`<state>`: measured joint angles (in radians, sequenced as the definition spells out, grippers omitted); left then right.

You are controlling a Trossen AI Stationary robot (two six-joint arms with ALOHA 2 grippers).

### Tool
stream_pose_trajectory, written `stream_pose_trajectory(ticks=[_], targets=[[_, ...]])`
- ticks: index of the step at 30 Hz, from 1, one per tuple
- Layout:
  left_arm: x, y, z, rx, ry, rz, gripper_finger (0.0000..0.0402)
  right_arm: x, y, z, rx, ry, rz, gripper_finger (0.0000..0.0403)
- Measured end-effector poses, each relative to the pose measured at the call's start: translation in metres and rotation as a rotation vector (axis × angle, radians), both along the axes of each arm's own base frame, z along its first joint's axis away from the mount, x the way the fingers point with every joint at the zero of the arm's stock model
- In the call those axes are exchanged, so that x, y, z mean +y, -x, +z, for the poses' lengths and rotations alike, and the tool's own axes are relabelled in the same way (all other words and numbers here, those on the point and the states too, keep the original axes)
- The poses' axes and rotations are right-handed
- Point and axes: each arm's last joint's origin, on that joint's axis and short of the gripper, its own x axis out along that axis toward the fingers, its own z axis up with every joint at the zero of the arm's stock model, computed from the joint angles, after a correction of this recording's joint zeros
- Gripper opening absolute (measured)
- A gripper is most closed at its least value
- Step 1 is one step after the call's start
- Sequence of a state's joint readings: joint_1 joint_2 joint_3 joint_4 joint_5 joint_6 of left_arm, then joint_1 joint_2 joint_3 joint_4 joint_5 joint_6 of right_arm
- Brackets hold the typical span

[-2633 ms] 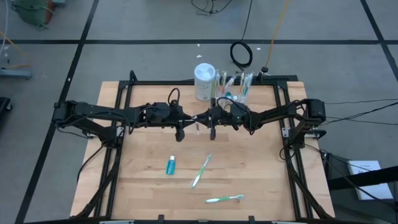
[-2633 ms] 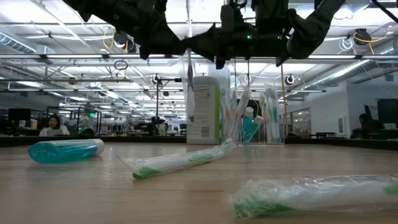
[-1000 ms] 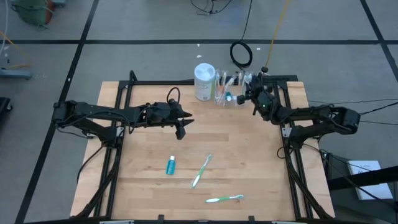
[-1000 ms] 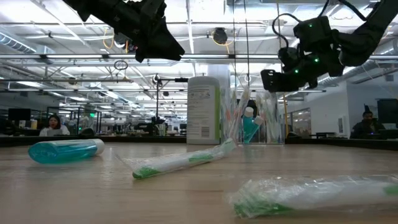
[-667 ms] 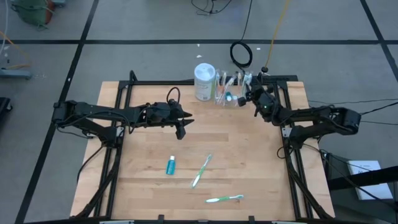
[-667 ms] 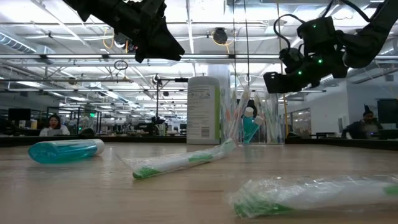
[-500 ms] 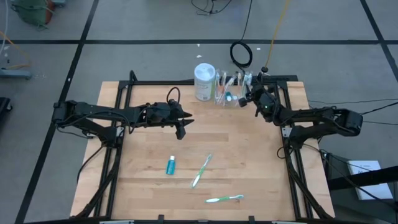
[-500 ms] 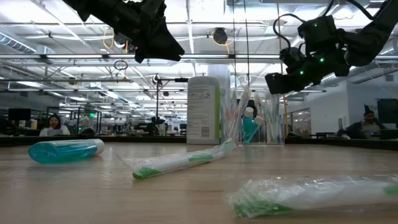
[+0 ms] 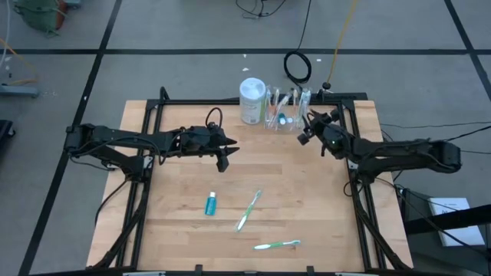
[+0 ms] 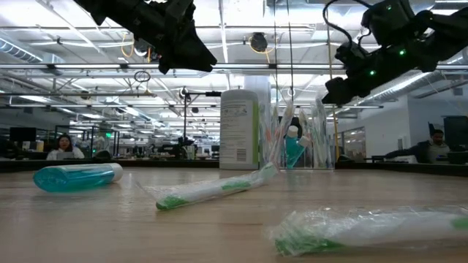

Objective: Pick & Place toothbrushing station
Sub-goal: Move the transparent organizer to the middle right of the table

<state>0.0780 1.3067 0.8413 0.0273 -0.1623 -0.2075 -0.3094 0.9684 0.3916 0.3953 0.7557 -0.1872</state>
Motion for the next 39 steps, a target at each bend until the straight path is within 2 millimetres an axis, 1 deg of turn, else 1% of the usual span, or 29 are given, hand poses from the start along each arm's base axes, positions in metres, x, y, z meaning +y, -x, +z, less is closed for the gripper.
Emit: stream_pose_trajectory(ticks=[2,6,8,11,13,15,17,19,21,23,25,29,31,36,39], targets=[[0.0,0.0,0.0,0.002,-0.007,-0.003,0.0129,0.006,0.0,0.0,0.034,-0.007,0.077,0.0173],[0.0,0.0,0.0,0.008,-0.028,-0.013,0.0129,0.015,-0.006,-0.005,0.08,-0.072,0.368,0.0166],[0.0,0.0,0.0,0.011,-0.039,-0.018,0.0129,0.016,-0.008,-0.007,0.108,-0.072,0.43,0.0161],[0.0,0.0,0.0,0.02,-0.054,-0.026,0.0129,0.01,-0.011,-0.005,0.185,-0.062,0.427,0.0154],[0.0,0.001,-0.002,0.047,-0.075,-0.037,0.0129,0.003,-0.015,0.004,0.242,-0.071,0.406,0.0151],[0.001,0.006,-0.001,0.073,-0.084,-0.04,0.0129,-0.006,-0.017,0.013,0.318,-0.109,0.378,0.0148],[0.004,0.012,0.005,0.062,-0.074,-0.025,0.0129,-0.015,-0.018,0.02,0.393,-0.176,0.365,0.0148],[0.008,0.021,0.016,0.05,-0.055,0.003,0.0129,-0.023,-0.017,0.024,0.43,-0.272,0.381,0.0148],[0.013,0.032,0.024,0.049,-0.042,0.033,0.0129,-0.03,-0.017,0.021,0.45,-0.342,0.408,0.0147],[0.018,0.041,0.034,0.02,-0.071,0.046,0.0129,-0.035,-0.017,0.015,0.482,-0.366,0.428,0.0146],[0.022,0.051,0.037,0.046,-0.106,0.053,0.0129,-0.042,-0.019,0.009,0.508,-0.369,0.442,0.0146],[0.031,0.061,0.043,0.039,-0.123,0.09,0.0129,-0.055,-0.021,-0.003,0.559,-0.38,0.423,0.0145],[0.033,0.064,0.045,0.028,-0.108,0.112,0.0129,-0.06,-0.02,-0.007,0.568,-0.392,0.41,0.0143],[0.039,0.065,0.043,0.04,-0.098,0.137,0.0129,-0.073,-0.024,-0.014,0.589,-0.349,0.407,0.0135],[0.041,0.066,0.043,0.045,-0.097,0.147,0.0129,-0.079,-0.025,-0.02,0.59,-0.357,0.44,0.0131]])
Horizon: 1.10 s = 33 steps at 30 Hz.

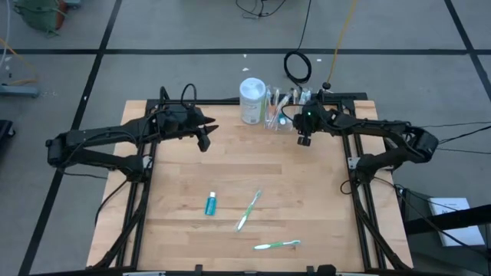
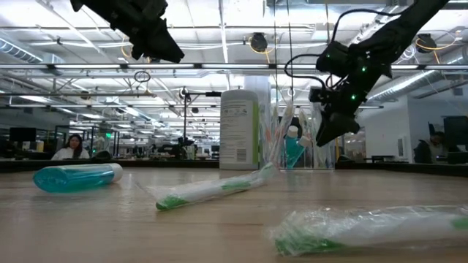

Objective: Pick & Place toothbrushing station
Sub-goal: Move the transparent organizer to the middle right of the table

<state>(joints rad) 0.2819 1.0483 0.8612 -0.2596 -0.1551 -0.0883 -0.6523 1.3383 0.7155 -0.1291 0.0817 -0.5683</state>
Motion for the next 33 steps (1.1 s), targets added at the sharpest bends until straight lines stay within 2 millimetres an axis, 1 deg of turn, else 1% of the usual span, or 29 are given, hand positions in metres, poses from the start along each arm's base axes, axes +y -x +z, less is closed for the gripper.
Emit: stream_pose_trajectory(ticks=[3,8,11,17,20,24,28,31,33], targets=[[0.001,0.0,0.0,0.001,0.001,0.003,0.0129,-0.004,0.001,-0.008,0.023,-0.037,0.001,0.0126],[0.002,0.0,0.0,0.004,-0.005,0.007,0.0129,-0.005,0.0,-0.01,0.035,-0.037,0.025,0.0108],[0.002,0.0,0.0,0.004,-0.007,0.005,0.0129,-0.005,0.0,-0.01,0.035,-0.034,0.026,0.0086],[0.002,0.0,0.0,0.004,-0.008,0.006,0.0129,-0.004,0.0,-0.01,0.032,-0.045,0.028,0.0029],[0.002,0.0,0.0,0.005,-0.011,0.004,0.0129,-0.004,0.001,-0.011,0.042,-0.05,0.032,0.0009],[0.002,0.0,0.0,0.005,-0.011,0.004,0.0129,-0.003,0.0,-0.011,0.014,-0.085,0.049,0.0005],[0.002,0.0,0.0,0.003,-0.012,0.005,0.0129,-0.001,0.001,-0.007,-0.031,-0.145,-0.008,0.0006],[0.002,0.0,0.0,0.003,-0.011,0.005,0.0129,0.003,0.005,0.0,-0.059,-0.184,-0.05,0.0004],[0.002,0.0,0.0,0.003,-0.011,0.005,0.0129,0.006,0.009,0.009,-0.081,-0.2,-0.07,0.0003]])
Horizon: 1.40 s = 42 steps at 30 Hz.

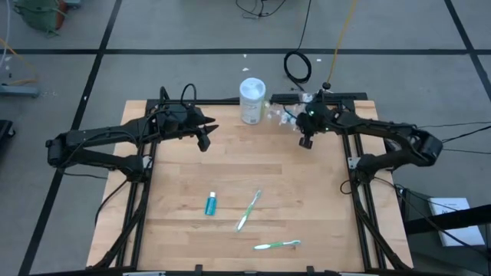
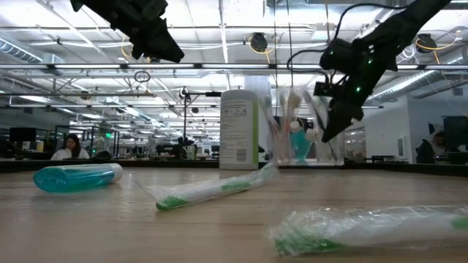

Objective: Pick & Place toothbrushing station
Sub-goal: Move the transparent organizer to the middle right of the table

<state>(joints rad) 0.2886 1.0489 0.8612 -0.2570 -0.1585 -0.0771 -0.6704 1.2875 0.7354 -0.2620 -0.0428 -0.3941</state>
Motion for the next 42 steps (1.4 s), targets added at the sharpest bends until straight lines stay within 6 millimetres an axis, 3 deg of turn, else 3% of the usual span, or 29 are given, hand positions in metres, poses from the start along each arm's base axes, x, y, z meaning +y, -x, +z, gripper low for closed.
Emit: stream_pose_trajectory(ticks=[10,17,22,29,42], targets=[[0.0,0.0,0.0,0.0,0.001,0.0,0.0129,0.042,0.013,0.039,-0.279,-0.378,0.101,0.0004],[0.0,0.0,0.0,0.001,0.002,0.0,0.0129,0.093,-0.007,0.03,-0.279,-0.501,0.197,0.0003],[0.0,0.0,0.0,0.002,0.003,-0.002,0.0129,0.126,-0.02,0.018,-0.262,-0.387,0.264,0.0003],[-0.001,0.0,0.0,0.003,0.005,-0.006,0.0129,0.152,-0.029,0.0,-0.139,-0.205,0.232,0.0001],[-0.021,-0.007,-0.005,-0.006,0.197,-0.287,0.0129,0.157,-0.038,-0.016,-0.077,-0.139,0.216,0.0007]])
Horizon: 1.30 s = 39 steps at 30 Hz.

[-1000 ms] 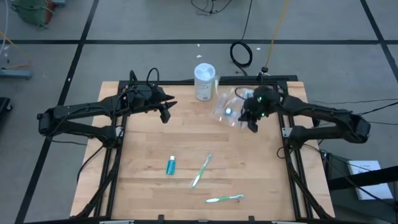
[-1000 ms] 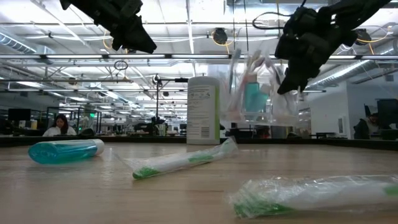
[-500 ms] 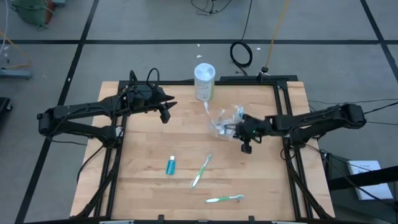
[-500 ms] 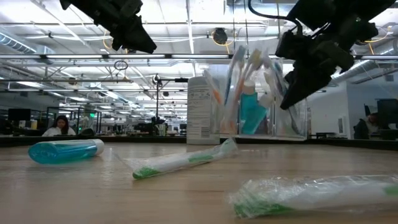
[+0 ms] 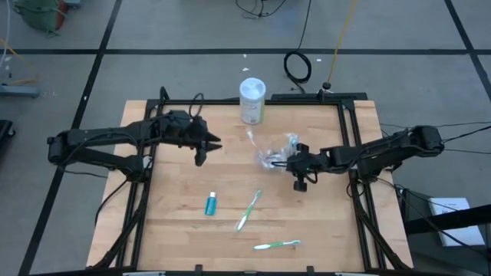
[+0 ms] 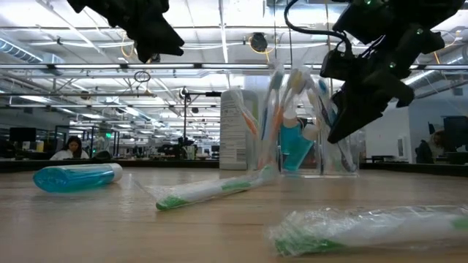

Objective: Pick & Place toothbrushing station
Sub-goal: Move the transparent organizer to the middle right of the table, then put the green toothbrush into the transparent organizer

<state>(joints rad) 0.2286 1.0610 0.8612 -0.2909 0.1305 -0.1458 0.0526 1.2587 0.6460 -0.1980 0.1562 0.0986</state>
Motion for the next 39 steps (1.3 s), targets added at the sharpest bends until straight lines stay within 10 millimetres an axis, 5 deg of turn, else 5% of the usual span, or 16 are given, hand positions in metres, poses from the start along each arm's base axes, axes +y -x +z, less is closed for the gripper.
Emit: stream_pose_trajectory(ticks=[11,21,39], targets=[[-0.035,-0.025,-0.017,0.059,0.178,-0.066,0.0129,-0.003,0.0,0.0,0.0,0.047,-0.035,0.0024],[-0.066,-0.062,-0.062,0.189,0.289,-0.121,0.0129,-0.003,0.001,0.004,-0.017,0.046,-0.034,0.0096],[-0.093,-0.112,-0.116,0.14,0.345,-0.394,0.013,0.014,0.041,0.052,-0.209,-0.079,-0.047,0.0139]])
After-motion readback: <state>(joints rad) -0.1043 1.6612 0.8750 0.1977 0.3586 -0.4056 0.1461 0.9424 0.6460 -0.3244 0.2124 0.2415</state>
